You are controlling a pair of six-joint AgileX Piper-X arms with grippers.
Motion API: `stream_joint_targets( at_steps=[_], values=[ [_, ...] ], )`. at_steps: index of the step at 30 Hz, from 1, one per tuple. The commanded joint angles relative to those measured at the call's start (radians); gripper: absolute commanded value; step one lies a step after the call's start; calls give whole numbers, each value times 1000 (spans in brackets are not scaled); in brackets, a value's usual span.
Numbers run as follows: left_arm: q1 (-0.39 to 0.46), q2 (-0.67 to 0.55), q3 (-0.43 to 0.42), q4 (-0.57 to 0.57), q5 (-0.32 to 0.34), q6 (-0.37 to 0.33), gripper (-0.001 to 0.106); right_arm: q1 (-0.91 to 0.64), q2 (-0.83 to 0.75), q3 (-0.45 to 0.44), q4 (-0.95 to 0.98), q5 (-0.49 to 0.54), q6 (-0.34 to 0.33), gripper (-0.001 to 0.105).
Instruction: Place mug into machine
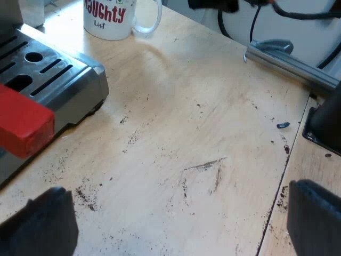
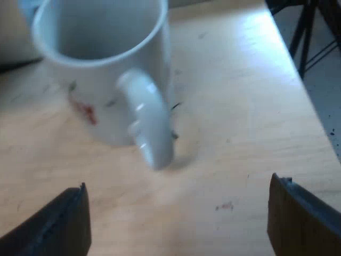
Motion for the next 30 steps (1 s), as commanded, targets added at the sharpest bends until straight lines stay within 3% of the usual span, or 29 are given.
stream_joint_targets(
  at_steps=[1,2,5,8,14,23,27,30],
  values=[
    [-4,-1,-3,4,14,2,82,-81,84,-4,-95,-86,-3,70],
    [-4,-1,-3,4,14,2,82,-115,134,-4,-110,-146,-44,70],
    [-4,-1,-3,4,14,2,82,-155,239,-4,-171,-175,-163,70],
    [-4,-1,-3,4,14,2,82,-161,337,-4,-306,-208,-222,70],
    [-4,-1,-3,4,14,2,82,-161,527,-4,-566,-257,-256,70],
    [-4,-1,-3,4,14,2,82,-161,738,-48,-702,-308,-307,69],
    [-4,-1,-3,4,14,2,82,-161,771,-78,-705,-331,-334,60],
    [-4,-1,-3,6,14,2,82,-161,774,-85,-706,-331,-334,47]
  ],
)
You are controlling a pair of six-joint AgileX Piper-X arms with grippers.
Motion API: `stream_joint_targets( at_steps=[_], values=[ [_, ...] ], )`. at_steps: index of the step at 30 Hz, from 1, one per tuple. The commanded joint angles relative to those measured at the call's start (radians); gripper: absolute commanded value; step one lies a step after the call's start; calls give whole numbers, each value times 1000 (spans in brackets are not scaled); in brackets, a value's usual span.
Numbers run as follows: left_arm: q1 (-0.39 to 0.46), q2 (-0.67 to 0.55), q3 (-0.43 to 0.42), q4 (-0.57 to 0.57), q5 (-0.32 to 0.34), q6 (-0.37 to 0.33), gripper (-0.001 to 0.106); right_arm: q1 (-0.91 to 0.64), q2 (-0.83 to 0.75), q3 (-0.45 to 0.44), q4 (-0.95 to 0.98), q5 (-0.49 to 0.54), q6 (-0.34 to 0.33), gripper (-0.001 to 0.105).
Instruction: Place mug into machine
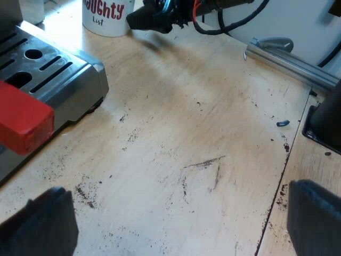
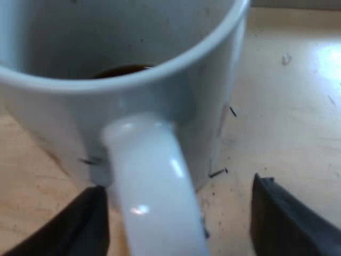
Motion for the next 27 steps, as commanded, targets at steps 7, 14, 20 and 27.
stream_joint_targets(
  at_steps=[7,14,20,27],
  values=[
    [-4,-1,-3,33,12,2,82,-4,-37,-12,-8,-9,-20,0],
    [-4,-1,-3,45,-64,17,82,2,-286,-12,237,11,-75,0],
    [-4,-1,-3,42,-218,72,82,70,-567,-21,572,30,-66,0],
    [-4,-1,22,12,-237,121,82,219,-828,-79,910,92,12,0]
  ],
)
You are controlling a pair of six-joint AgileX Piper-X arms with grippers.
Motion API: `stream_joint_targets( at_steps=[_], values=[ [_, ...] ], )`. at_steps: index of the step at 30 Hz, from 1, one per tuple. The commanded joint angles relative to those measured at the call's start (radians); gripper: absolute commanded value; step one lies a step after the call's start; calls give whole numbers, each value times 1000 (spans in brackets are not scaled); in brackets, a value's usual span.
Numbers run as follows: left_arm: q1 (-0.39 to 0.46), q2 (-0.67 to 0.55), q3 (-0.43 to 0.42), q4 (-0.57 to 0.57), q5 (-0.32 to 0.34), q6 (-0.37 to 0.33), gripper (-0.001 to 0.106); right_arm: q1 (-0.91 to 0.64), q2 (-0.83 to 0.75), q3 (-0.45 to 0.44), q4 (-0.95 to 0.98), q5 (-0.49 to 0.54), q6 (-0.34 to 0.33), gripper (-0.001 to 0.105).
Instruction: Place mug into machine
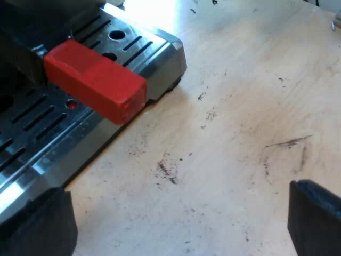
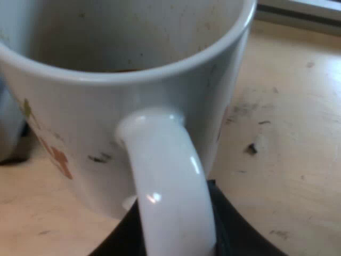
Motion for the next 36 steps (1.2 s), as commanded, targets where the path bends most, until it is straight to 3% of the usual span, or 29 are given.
stream_joint_targets(
  at_steps=[1,4,7,9,12,17,19,23,26,28,36],
  values=[
    [-4,-1,58,-86,-65,21,82,75,-98,-49,116,20,62,0],
    [-4,-1,98,-148,-137,21,82,150,-170,-77,213,51,121,0],
    [-4,-1,109,-163,-147,21,82,224,-211,-97,278,73,182,0],
    [-4,-1,123,-186,-172,21,82,295,-231,-109,311,95,257,0],
    [-4,-1,203,-329,-215,21,82,396,-235,-109,313,145,364,0],
    [-4,-1,254,-413,-246,21,82,535,-225,-109,307,259,394,0],
    [-4,-1,268,-445,-311,21,82,635,-206,-104,262,308,445,0],
    [-4,-1,275,-467,-372,4,82,753,-148,-101,178,402,456,0],
    [-4,-1,275,-467,-372,4,82,771,-129,-100,157,404,463,0],
    [-4,-1,275,-467,-372,-3,82,835,-10,-100,19,442,464,0],
    [-4,-1,275,-467,-366,-34,82,848,242,-100,-273,444,464,0]
  ],
)
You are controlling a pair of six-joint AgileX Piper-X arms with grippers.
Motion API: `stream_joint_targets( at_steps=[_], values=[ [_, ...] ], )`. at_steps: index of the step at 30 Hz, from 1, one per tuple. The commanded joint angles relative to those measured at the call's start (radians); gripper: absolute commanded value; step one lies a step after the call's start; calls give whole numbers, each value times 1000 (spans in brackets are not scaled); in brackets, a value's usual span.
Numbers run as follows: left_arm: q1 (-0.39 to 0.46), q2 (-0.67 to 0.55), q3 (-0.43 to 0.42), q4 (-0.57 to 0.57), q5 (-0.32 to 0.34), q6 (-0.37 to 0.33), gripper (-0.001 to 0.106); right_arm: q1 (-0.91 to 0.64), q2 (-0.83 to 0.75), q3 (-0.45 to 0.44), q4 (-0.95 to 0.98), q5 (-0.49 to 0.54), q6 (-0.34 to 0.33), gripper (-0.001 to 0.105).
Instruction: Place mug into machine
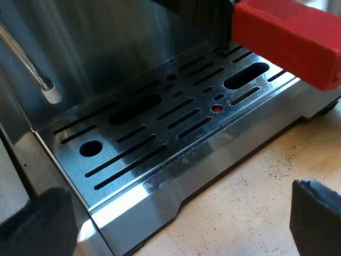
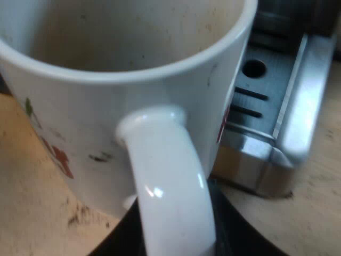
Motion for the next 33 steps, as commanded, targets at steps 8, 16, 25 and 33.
stream_joint_targets(
  at_steps=[8,16,25,33],
  values=[
    [-4,-1,-1,-16,-12,-12,82,0,242,-36,-315,15,-3,0],
    [-4,-1,-1,-16,-12,-12,82,0,408,-94,-439,21,-43,0],
    [-4,-1,-1,-16,7,-12,82,0,530,-168,-498,68,-58,0],
    [-4,-1,-1,-16,7,-12,82,0,586,-226,-498,68,-87,29]
  ],
)
